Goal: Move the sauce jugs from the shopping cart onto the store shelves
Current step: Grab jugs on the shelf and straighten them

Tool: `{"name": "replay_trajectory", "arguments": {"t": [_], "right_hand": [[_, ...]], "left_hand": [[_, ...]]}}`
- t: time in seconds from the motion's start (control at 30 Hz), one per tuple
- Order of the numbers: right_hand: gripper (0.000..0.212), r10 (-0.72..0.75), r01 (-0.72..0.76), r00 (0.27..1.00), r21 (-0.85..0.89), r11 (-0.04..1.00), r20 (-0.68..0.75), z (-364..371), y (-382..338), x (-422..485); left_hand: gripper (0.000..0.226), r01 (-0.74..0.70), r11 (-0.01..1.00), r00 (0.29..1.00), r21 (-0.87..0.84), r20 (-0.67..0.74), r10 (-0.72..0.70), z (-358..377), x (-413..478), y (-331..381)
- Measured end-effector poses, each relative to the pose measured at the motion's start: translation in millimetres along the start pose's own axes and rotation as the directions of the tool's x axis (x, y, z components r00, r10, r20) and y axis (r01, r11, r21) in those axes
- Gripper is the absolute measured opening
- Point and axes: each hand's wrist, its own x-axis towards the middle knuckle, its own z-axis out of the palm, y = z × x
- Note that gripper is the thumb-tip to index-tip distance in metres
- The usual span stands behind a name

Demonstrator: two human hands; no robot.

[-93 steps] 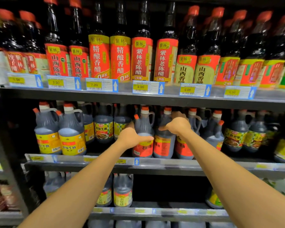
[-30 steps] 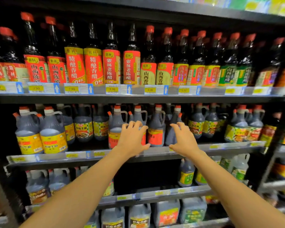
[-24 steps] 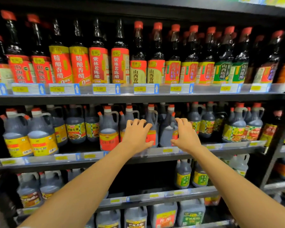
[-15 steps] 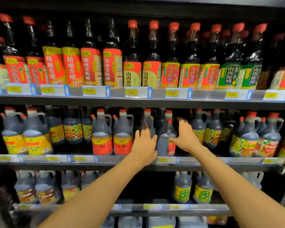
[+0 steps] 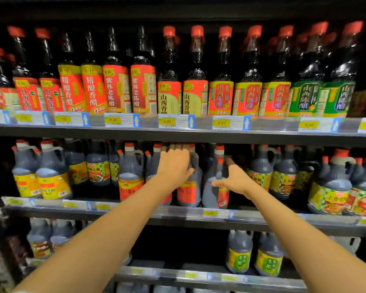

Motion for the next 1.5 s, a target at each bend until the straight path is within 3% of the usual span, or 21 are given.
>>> {"name": "replay_trajectory", "arguments": {"t": [0.1, 0.27, 0.37, 0.57, 0.73, 0.87, 1.07, 1.27, 1.4, 1.5], "right_hand": [[0.084, 0.004, -0.004, 1.0, -0.018, 1.0, -0.006, -3, -2, 2], [0.09, 0.016, -0.04, 0.994, -0.215, 0.976, -0.111, 5, -8, 2], [0.108, -0.006, -0.037, 0.985, -0.243, 0.969, -0.174, 9, -9, 3], [0.117, 0.051, -0.043, 0.992, 0.07, 0.997, -0.117, 4, -1, 5], [0.123, 0.02, -0.031, 0.976, -0.046, 0.998, -0.217, 11, -9, 4], [0.116, 0.075, -0.067, 0.993, 0.081, 0.994, -0.095, 8, -1, 6], [0.129, 0.055, -0.1, 0.963, -0.16, 0.982, -0.264, 20, -10, 2], [0.127, 0.075, -0.088, 0.99, -0.106, 0.99, -0.121, 2, -1, 10], [0.127, 0.046, -0.106, 0.96, -0.208, 0.972, -0.278, 20, -7, 4], [0.125, 0.053, -0.134, 0.946, -0.235, 0.963, -0.321, 29, -8, 5]], "left_hand": [[0.045, -0.022, 0.994, 0.999, -0.111, 0.038, 0.026, 7, 15, -2], [0.081, -0.022, 0.976, 0.996, -0.218, 0.078, 0.039, 20, 28, -4], [0.079, -0.033, 0.971, 0.999, -0.236, 0.015, 0.038, 23, 30, -6], [0.072, -0.023, 0.956, 0.992, -0.293, 0.114, 0.059, 20, 38, -7], [0.079, -0.033, 0.985, 0.997, -0.168, 0.062, 0.044, 24, 37, -6], [0.089, -0.043, 0.982, 0.988, -0.182, 0.138, 0.068, 20, 40, -11], [0.076, -0.009, 0.968, 0.961, -0.252, 0.266, 0.078, 9, 45, -8], [0.076, -0.001, 0.972, 0.947, -0.234, 0.311, 0.076, 5, 51, -3], [0.07, -0.001, 0.973, 0.948, -0.23, 0.311, 0.074, 5, 52, -3], [0.069, -0.006, 0.972, 0.949, -0.234, 0.306, 0.08, 6, 51, -4]]}}
